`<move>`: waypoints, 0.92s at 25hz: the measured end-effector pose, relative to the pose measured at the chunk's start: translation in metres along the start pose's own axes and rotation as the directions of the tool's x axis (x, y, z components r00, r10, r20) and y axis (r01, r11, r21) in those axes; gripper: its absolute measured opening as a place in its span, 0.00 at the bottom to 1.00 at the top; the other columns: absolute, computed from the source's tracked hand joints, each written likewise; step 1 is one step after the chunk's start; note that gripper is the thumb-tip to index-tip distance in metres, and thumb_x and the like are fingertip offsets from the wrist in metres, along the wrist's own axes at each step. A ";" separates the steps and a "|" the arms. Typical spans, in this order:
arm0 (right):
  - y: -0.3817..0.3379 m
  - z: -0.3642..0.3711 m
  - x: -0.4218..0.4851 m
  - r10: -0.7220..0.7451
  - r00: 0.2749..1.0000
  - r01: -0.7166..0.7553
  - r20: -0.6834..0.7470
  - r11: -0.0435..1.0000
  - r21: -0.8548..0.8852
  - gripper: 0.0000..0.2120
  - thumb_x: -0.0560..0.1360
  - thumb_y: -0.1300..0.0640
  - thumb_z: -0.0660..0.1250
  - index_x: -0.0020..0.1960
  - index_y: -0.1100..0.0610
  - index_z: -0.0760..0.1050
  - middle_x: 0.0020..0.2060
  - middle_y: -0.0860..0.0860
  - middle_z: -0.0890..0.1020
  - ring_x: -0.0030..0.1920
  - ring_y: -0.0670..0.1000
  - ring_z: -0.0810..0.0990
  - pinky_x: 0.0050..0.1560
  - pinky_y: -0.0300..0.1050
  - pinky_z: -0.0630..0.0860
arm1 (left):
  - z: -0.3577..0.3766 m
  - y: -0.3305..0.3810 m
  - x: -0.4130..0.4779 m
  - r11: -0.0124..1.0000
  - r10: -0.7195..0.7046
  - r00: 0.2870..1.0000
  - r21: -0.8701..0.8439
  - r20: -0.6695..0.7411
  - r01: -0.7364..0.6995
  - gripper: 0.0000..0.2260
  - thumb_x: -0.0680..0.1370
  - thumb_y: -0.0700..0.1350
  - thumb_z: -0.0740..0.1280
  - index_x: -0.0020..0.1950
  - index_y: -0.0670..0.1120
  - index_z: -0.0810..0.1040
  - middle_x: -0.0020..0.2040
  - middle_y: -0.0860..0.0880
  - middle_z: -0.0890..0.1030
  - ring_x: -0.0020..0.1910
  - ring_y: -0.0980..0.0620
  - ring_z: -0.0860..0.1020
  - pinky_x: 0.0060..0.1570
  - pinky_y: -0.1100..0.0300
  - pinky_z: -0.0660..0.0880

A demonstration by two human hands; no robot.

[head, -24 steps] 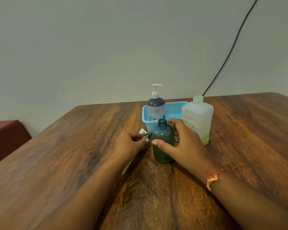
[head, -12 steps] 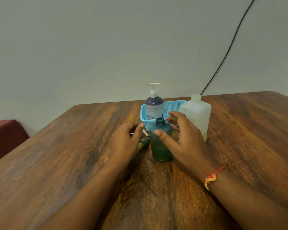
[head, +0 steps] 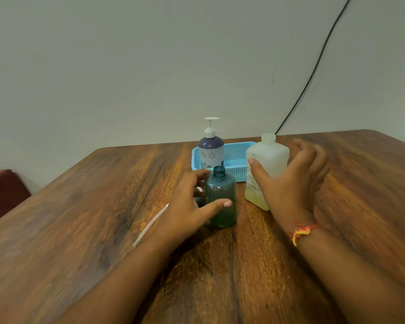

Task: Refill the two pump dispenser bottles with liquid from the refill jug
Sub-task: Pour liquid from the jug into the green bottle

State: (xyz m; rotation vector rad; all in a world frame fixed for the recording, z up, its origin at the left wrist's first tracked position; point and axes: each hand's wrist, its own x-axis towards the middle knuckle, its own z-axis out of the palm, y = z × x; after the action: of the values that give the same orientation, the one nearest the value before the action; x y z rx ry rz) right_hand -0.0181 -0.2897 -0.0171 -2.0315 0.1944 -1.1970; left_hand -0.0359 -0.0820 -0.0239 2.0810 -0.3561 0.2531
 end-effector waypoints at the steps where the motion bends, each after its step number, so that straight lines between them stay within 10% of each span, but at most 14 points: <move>1: 0.008 0.003 0.003 0.074 0.995 -0.070 0.072 0.996 -0.054 0.44 0.65 0.35 0.75 0.71 0.55 0.63 0.68 0.57 0.68 0.68 0.58 0.66 0.63 0.62 0.72 | 0.001 0.000 0.000 1.000 -0.002 1.000 0.009 -0.002 0.002 0.30 0.72 0.56 0.76 0.69 0.61 0.65 0.64 0.64 0.69 0.57 0.60 0.74 0.53 0.64 0.75; 7: 0.023 0.012 0.007 0.175 0.869 -0.258 0.463 0.958 0.122 0.44 0.68 0.46 0.79 0.75 0.51 0.58 0.66 0.50 0.75 0.57 0.49 0.76 0.48 0.45 0.81 | 0.003 0.003 -0.002 1.000 0.010 0.999 0.002 -0.041 -0.010 0.27 0.74 0.56 0.75 0.69 0.60 0.66 0.63 0.63 0.70 0.62 0.58 0.73 0.58 0.60 0.77; 23: 0.018 0.000 0.013 -0.313 0.912 0.325 0.263 0.946 -0.002 0.35 0.67 0.60 0.76 0.71 0.46 0.71 0.66 0.48 0.76 0.69 0.53 0.69 0.69 0.59 0.61 | 0.005 0.004 -0.004 0.994 0.107 0.993 0.013 -0.054 -0.107 0.33 0.72 0.59 0.71 0.76 0.56 0.67 0.68 0.59 0.72 0.63 0.60 0.74 0.54 0.69 0.73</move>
State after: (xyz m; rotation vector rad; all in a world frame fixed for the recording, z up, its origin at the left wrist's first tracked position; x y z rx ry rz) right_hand -0.0066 -0.3086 -0.0206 -2.2987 -0.2521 -1.1067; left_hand -0.0411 -0.0871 -0.0246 2.0633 -0.4348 0.3756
